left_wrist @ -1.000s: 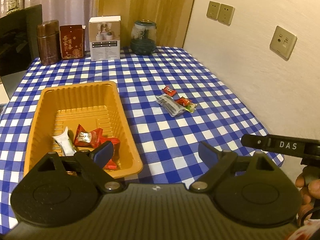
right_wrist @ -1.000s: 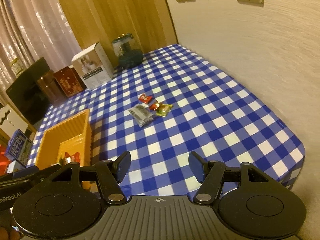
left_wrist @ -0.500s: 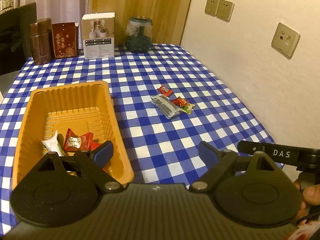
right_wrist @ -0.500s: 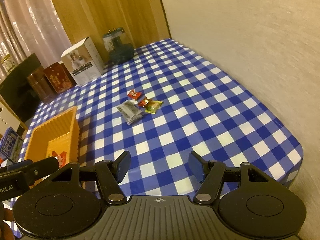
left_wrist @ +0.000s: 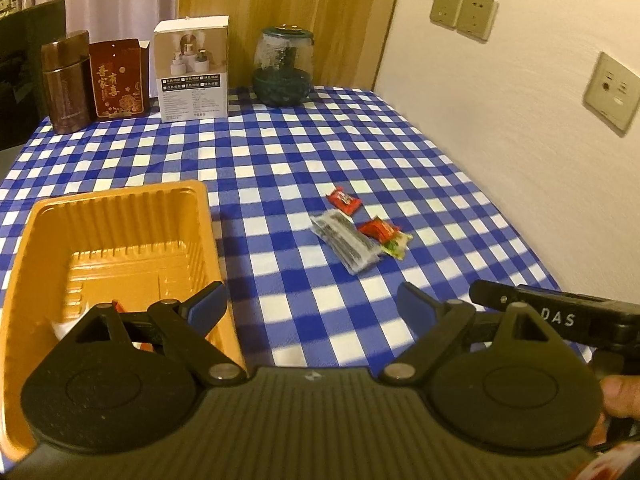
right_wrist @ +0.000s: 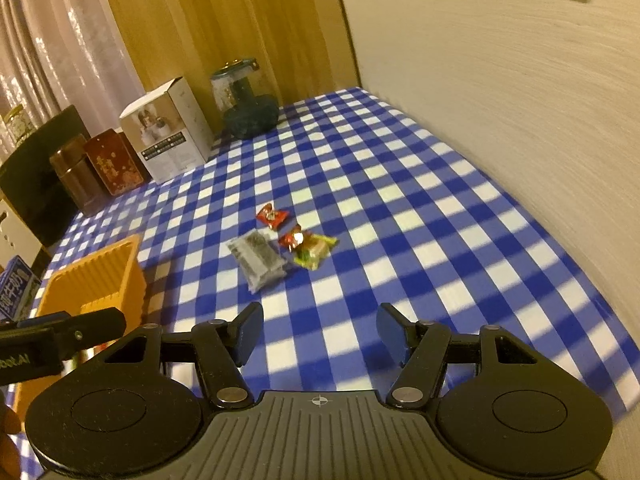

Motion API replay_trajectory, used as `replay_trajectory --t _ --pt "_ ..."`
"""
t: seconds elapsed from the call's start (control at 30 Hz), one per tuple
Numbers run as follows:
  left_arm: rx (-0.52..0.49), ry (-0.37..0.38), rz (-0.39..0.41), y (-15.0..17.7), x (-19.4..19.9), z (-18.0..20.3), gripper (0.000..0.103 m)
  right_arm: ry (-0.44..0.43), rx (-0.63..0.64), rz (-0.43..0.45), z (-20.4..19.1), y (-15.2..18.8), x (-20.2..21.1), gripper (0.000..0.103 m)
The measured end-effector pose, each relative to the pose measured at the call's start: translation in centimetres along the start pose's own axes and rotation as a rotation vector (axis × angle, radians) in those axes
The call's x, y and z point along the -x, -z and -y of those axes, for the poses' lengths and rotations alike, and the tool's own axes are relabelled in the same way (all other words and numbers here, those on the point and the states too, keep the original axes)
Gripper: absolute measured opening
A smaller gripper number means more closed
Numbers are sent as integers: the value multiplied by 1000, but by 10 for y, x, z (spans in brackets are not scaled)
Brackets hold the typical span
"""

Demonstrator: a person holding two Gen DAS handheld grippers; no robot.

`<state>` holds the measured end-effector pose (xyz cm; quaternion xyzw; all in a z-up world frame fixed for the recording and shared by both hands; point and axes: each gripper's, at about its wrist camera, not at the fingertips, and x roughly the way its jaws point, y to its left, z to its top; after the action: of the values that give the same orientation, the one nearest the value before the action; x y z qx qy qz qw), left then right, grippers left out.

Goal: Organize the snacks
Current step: 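Move both open tools back toward the remaining snacks, then grasp the yellow-green packet with the right tool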

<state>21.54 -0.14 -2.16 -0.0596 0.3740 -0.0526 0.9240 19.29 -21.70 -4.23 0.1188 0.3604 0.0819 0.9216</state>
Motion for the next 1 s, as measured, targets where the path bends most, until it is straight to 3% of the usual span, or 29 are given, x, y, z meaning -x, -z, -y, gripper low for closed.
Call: replay_trajectory --t 0.03,0.1,0.37,0.67,1.0 --pt "3 -3 -1 -3 -6 -2 90 -4 6 1 1 -3 -8 62" --pt "4 -9 -6 -8 -17 -5 90 -6 25 -5 2 -8 -26 49" --pt "5 -20 -25 -26 -59 -12 90 -17 64 -37 2 -19 -88 36" --pt "10 -8 -14 -36 -77 -13 90 18 147 -52 -8 -21 -136 36" --pt "29 -5 -17 -36 -84 -16 90 70 202 -1 -18 -23 -156 36"
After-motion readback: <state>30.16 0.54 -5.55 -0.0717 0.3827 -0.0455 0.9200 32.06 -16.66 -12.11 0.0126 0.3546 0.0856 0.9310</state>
